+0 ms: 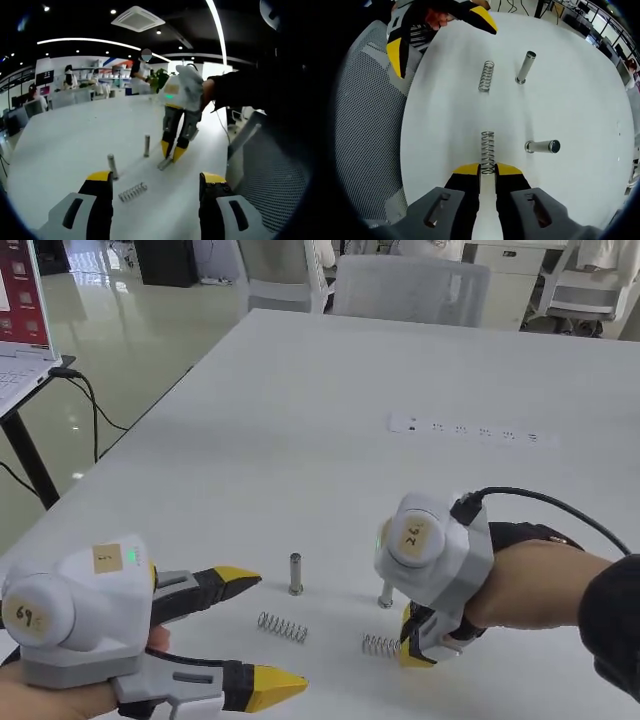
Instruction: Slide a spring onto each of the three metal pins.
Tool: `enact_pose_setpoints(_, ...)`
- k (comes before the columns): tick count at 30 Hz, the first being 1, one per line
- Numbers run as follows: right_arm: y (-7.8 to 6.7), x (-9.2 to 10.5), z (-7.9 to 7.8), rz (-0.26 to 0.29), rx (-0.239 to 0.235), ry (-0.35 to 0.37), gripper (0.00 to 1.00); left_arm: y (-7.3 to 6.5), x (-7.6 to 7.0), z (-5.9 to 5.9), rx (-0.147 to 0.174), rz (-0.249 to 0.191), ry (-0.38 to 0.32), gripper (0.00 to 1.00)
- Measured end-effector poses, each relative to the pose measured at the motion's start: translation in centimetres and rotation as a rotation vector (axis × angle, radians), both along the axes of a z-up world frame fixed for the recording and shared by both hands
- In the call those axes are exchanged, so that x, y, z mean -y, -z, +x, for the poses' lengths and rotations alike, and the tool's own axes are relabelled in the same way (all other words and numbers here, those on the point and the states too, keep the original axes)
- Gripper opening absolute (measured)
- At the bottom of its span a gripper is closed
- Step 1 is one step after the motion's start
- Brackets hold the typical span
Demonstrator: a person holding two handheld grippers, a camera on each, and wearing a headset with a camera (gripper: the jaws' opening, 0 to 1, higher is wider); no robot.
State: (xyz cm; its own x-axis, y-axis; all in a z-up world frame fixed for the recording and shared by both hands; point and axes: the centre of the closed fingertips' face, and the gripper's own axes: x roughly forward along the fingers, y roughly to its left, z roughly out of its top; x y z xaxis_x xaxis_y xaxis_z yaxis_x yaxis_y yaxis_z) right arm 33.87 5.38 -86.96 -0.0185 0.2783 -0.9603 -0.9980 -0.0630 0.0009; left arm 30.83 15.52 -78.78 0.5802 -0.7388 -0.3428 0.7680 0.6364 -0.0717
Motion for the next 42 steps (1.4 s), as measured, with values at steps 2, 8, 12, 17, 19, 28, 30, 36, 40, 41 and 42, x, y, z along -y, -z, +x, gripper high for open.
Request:
enact_pose_setpoints(2, 0.0, -0.1, 0.0, 0.003, -0.003, 0.003, 0.08, 0.0, 0.0, 0.0, 0.0, 0.001, 0.002, 0.65)
enact_pose_setpoints(8, -0.2, 0.0, 0.2, 0.003, 0.009, 0.012, 0.08, 0.1, 0.3, -0.2, -0.003, 0.002, 0.012, 0.64)
enact_pose_setpoints(12, -0.8, -0.2, 0.1, 0.012, 0.01, 0.013, 0.08, 0.3, 0.6, -0.3, -0.008, 0.003, 0.023, 0.63)
enact_pose_setpoints(17, -2.0, -0.8, -0.4, 0.036, 0.008, 0.001, 0.08, 0.6, 1.2, -0.5, -0.018, 0.005, 0.044, 0.6)
enact_pose_setpoints(19, -2.6, -1.2, -0.7, 0.053, 0.0, -0.009, 0.08, 0.6, 1.5, -0.6, -0.017, 0.006, 0.054, 0.58)
enact_pose_setpoints(28, -4.7, -2.8, -1.9, 0.083, 0.01, -0.073, 0.08, 0.2, 2.3, -0.7, -0.005, -0.002, 0.09, 0.43)
enact_pose_setpoints(30, -5.1, -3.0, -2.1, 0.088, 0.014, -0.09, 0.08, 0.2, 2.5, -0.8, -0.003, 0.002, 0.101, 0.4)
enact_pose_setpoints(36, -6.0, -3.7, -2.8, 0.099, 0.018, -0.127, 0.08, 0.1, 3.3, -1.2, 0.003, 0.004, 0.134, 0.33)
enact_pose_setpoints(40, -6.3, -4.0, -3.1, 0.102, 0.025, -0.149, 0.08, 0.0, 3.6, -1.2, 0.014, 0.011, 0.151, 0.28)
enact_pose_setpoints(41, -6.4, -4.1, -3.2, 0.105, 0.023, -0.155, 0.08, 0.0, 3.6, -1.1, 0.021, 0.016, 0.157, 0.27)
enact_pose_setpoints(42, -6.4, -4.1, -3.3, 0.105, 0.022, -0.16, 0.08, -0.1, 3.7, -1.1, 0.028, 0.019, 0.161, 0.26)
